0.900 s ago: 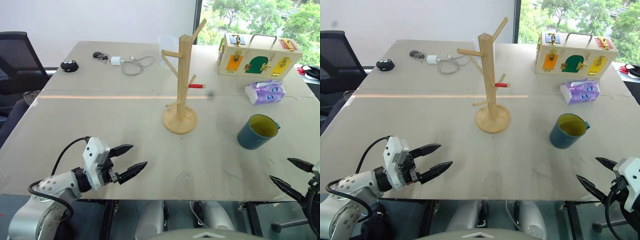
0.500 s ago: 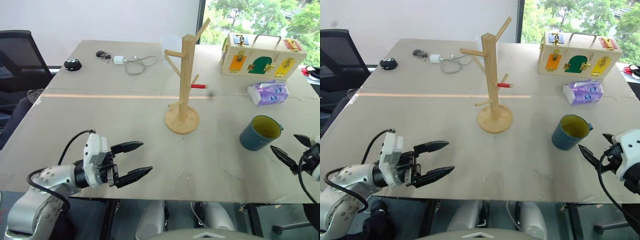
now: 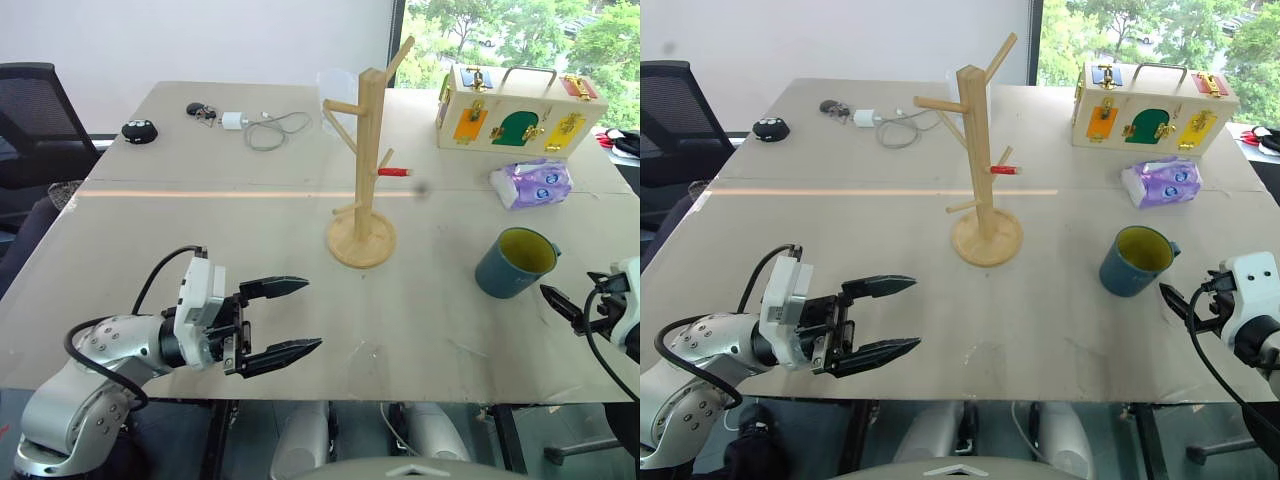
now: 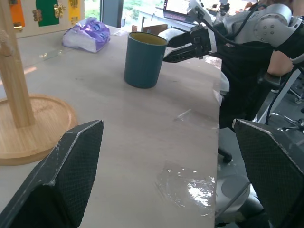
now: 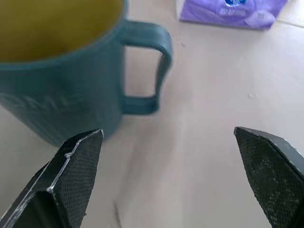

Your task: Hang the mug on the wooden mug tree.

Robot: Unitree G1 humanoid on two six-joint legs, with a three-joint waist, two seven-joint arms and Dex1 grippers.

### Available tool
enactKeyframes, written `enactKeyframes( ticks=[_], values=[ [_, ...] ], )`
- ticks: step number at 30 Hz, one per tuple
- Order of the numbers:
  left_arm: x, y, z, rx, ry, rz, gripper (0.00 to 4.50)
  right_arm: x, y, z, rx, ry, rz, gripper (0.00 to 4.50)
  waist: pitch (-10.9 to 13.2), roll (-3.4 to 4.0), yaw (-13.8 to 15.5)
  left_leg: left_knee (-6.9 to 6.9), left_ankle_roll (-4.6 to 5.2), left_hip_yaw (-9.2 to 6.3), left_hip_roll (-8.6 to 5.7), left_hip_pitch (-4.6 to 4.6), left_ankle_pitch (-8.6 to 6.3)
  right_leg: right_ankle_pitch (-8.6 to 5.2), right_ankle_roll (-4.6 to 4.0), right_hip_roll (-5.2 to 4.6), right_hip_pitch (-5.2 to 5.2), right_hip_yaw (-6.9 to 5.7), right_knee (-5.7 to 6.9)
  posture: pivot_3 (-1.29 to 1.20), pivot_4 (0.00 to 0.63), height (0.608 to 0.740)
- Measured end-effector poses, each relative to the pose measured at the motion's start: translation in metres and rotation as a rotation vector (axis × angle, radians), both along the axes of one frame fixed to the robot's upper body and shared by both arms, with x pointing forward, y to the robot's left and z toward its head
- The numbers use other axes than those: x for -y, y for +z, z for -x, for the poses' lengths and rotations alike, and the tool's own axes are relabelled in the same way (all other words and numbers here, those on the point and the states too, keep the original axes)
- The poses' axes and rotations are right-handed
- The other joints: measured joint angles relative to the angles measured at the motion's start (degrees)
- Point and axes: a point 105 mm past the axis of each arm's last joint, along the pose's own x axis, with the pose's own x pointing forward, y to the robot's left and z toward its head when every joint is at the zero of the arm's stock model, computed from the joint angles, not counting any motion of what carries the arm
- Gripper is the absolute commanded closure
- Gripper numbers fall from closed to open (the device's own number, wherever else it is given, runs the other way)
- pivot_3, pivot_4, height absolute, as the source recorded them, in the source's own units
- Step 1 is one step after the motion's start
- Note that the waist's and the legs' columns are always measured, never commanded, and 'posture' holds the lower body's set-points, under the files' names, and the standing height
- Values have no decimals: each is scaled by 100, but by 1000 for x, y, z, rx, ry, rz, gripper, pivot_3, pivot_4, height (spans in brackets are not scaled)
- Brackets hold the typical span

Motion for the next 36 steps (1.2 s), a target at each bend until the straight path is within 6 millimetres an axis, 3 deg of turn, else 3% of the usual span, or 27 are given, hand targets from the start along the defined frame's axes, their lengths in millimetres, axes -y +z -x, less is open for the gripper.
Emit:
enactKeyframes(
  ticks=[2, 11, 36],
  values=[
    [0, 0, 0, 2, 0, 2, 0, 2, -1, 0, 6, -2, 3, 1413, 0, 0, -1, 0, 0, -1, 1, 1, 0, 0, 0, 3, 0, 0, 1, 0, 150, 740],
    [5, -4, 1, 2, -15, 1, 0, 2, 3, -10, 61, 6, 13, 1413, 0, 0, -2, 0, 0, -2, 3, 1, 0, 1, -2, 7, 0, 1, 1, 0, 150, 740],
    [16, 18, -7, 23, -26, 2, 0, -9, -21, -52, 149, -17, -51, 1413, 1, 2, -10, 0, -1, 2, 4, 6, 1, 14, -23, 33, 1, 28, 5, 0, 150, 740]
  ],
)
